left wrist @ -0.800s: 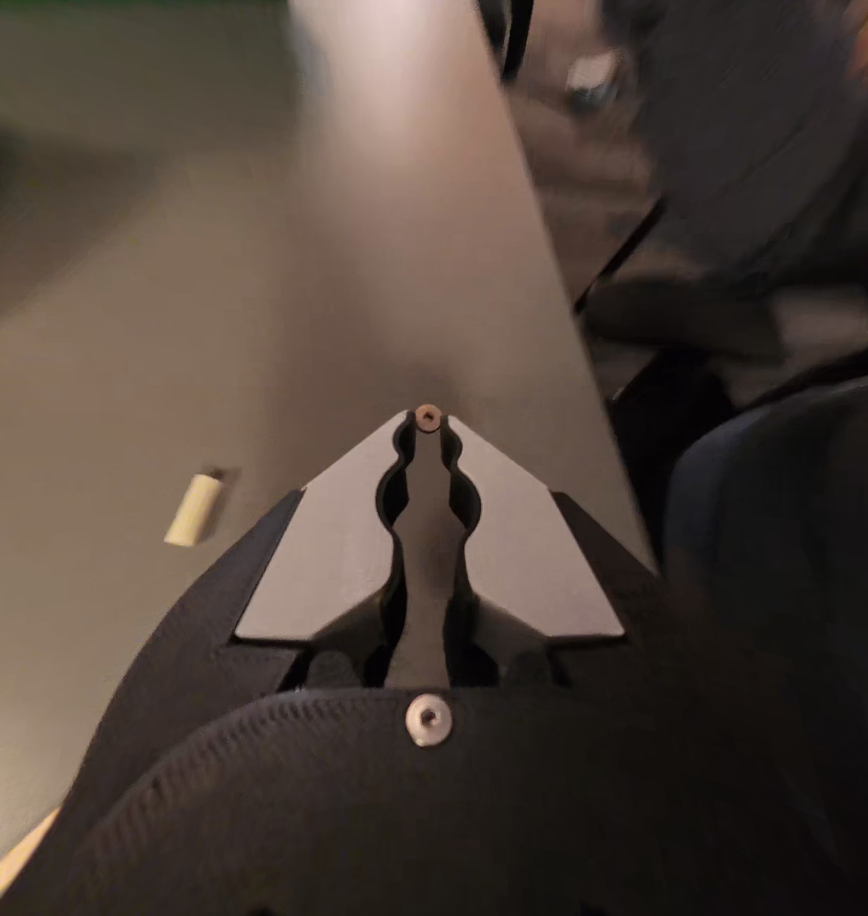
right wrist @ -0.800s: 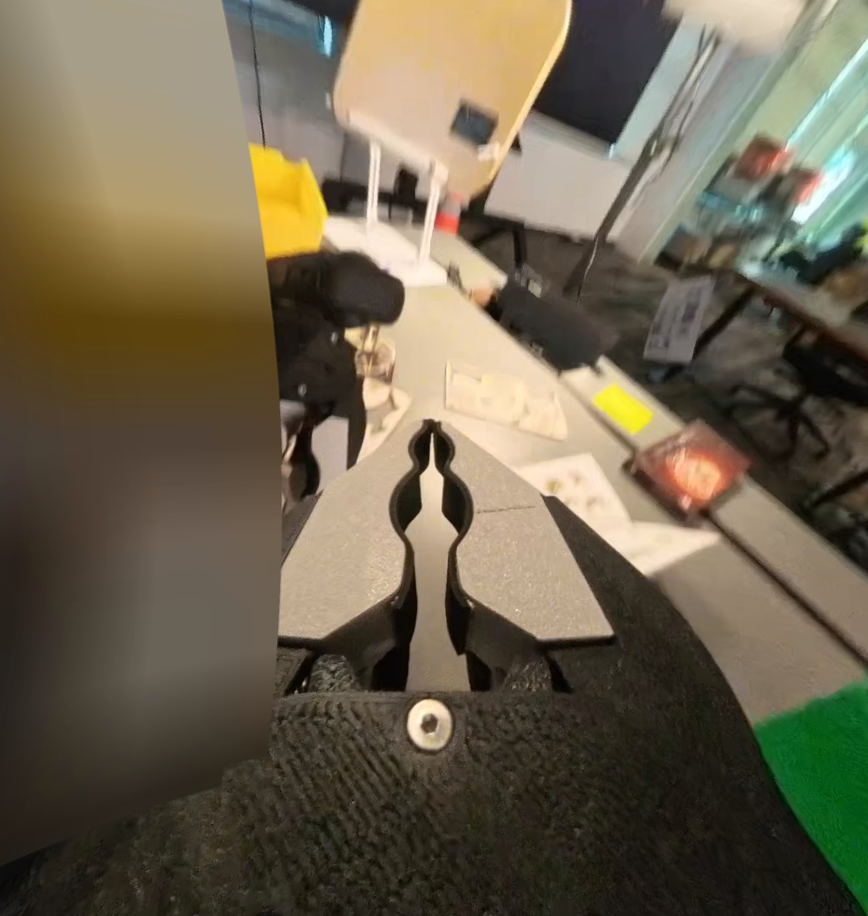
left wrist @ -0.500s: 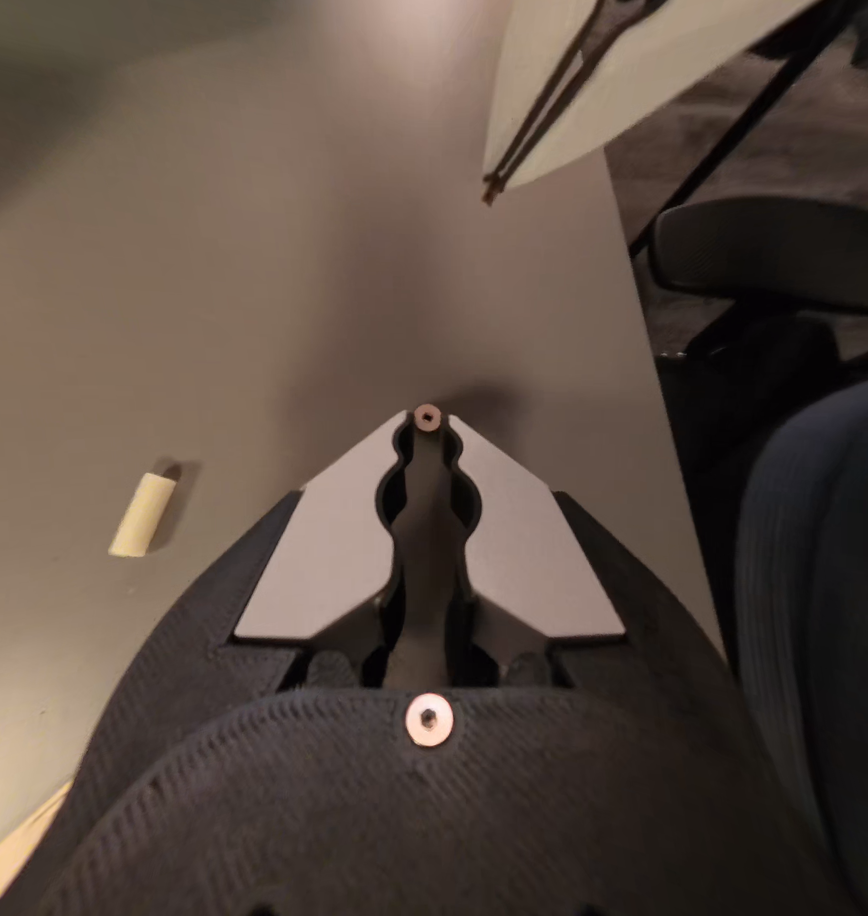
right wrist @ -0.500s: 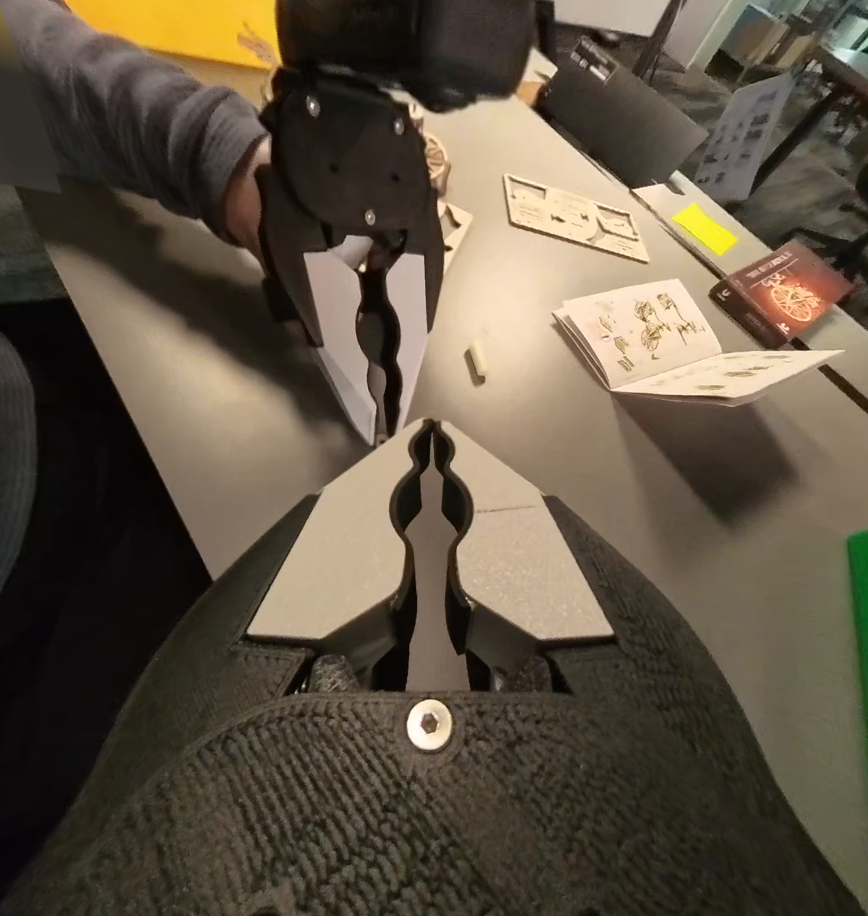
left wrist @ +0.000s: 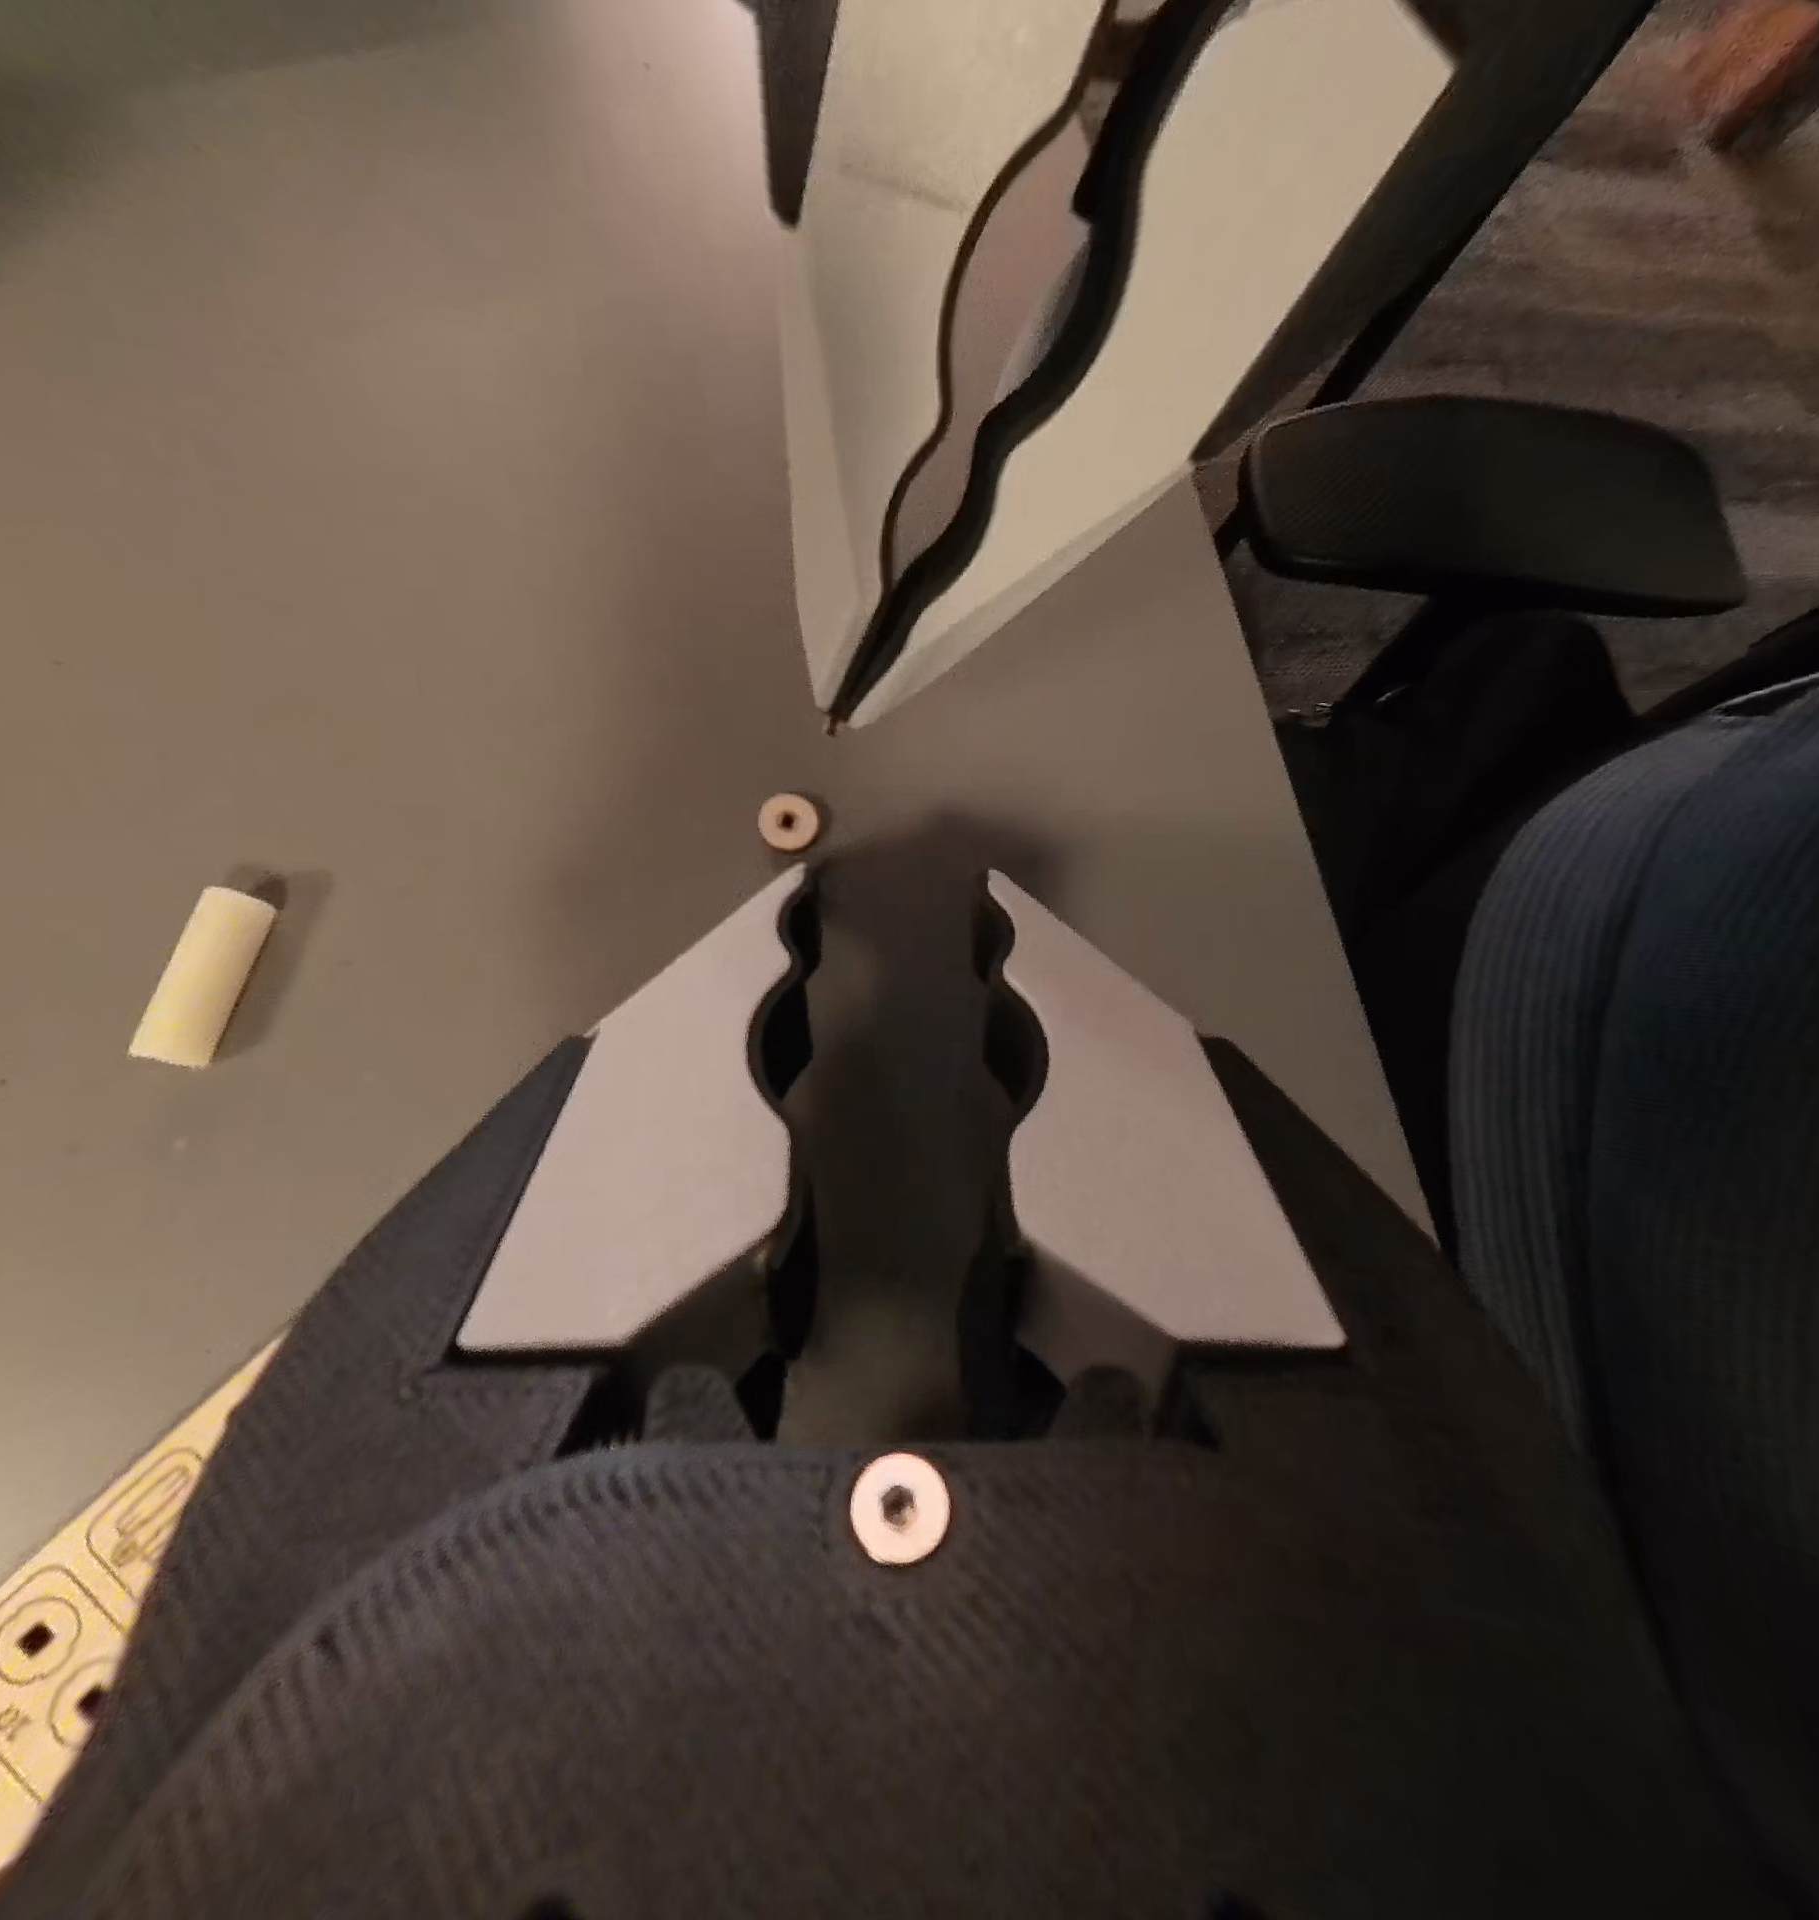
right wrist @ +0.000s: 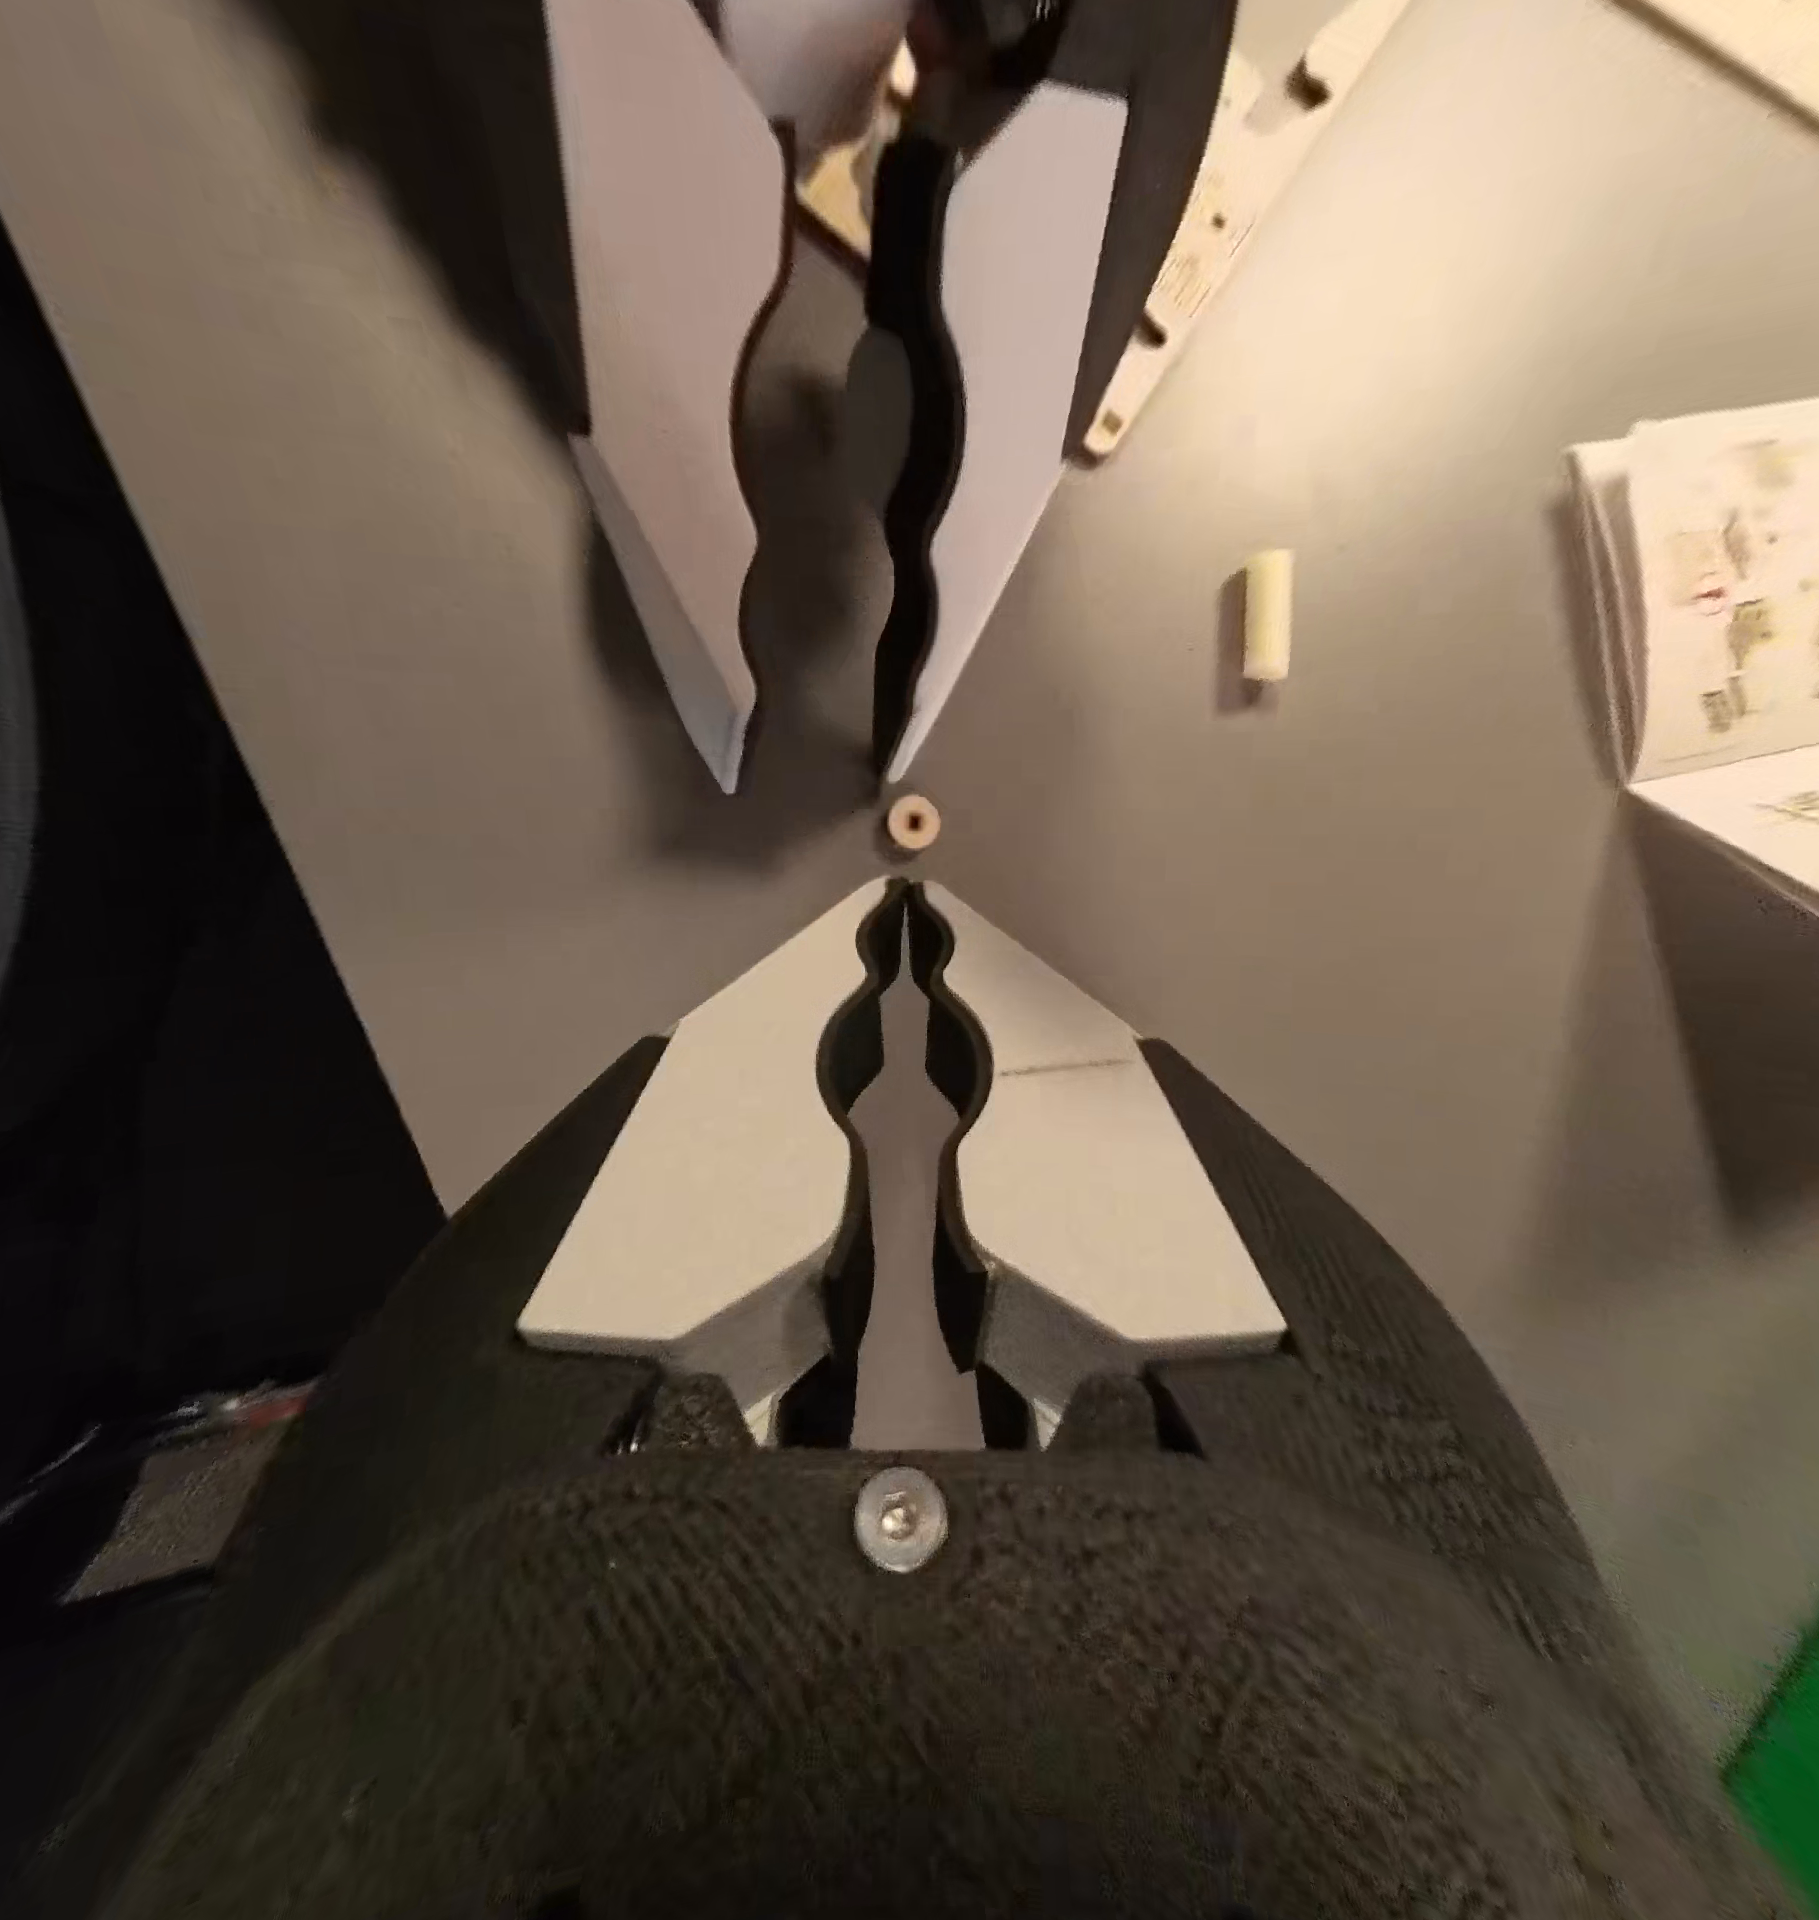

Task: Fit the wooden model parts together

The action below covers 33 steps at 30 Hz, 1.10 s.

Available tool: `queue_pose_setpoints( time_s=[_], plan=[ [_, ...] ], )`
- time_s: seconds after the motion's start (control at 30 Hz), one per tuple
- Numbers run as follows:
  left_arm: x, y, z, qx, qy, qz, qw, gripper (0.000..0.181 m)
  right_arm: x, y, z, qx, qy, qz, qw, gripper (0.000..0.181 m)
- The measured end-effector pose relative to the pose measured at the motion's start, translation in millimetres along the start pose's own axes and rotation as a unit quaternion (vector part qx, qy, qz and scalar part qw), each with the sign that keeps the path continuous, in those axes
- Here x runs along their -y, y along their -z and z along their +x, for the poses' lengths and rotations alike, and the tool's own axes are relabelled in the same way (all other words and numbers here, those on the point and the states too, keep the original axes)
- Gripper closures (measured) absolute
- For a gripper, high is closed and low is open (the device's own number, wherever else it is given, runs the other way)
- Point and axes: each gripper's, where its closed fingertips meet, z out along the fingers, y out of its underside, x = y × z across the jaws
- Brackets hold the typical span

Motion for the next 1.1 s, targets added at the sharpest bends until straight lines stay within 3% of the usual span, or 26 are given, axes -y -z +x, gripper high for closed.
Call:
queue_pose_setpoints(
  time_s=[0.13,0.27,0.4,0.53,0.67,1.1],
  plan=[
    [1.2,5.6,4.0,-0.011,0.005,0.022,1.0,0.16,1.6,-5.2,0.5,0.004,0.038,-0.017,0.999,0.181],
    [28.6,27.4,2.6,-0.004,-0.002,0.147,0.989,0.168,5.3,-8.7,3.4,0.0,0.144,-0.033,0.989,0.181],
    [62.4,80.2,-12.9,0.013,0.025,0.331,0.943,0.177,10.6,-11.6,-1.7,0.015,0.268,-0.048,0.962,0.181],
    [68.3,122.0,-39.0,0.035,0.061,0.44,0.895,0.176,5.3,-14.5,5.7,0.021,0.345,-0.091,0.934,0.181],
    [66.7,138.8,-50.9,0.051,0.063,0.475,0.876,0.176,-6.7,-18.8,15.1,0.036,0.354,-0.129,0.926,0.181],
    [62.0,137.7,-50.0,0.069,0.03,0.475,0.877,0.177,-1.7,-16.0,-4.1,0.092,0.257,-0.111,0.956,0.181]
  ],
)
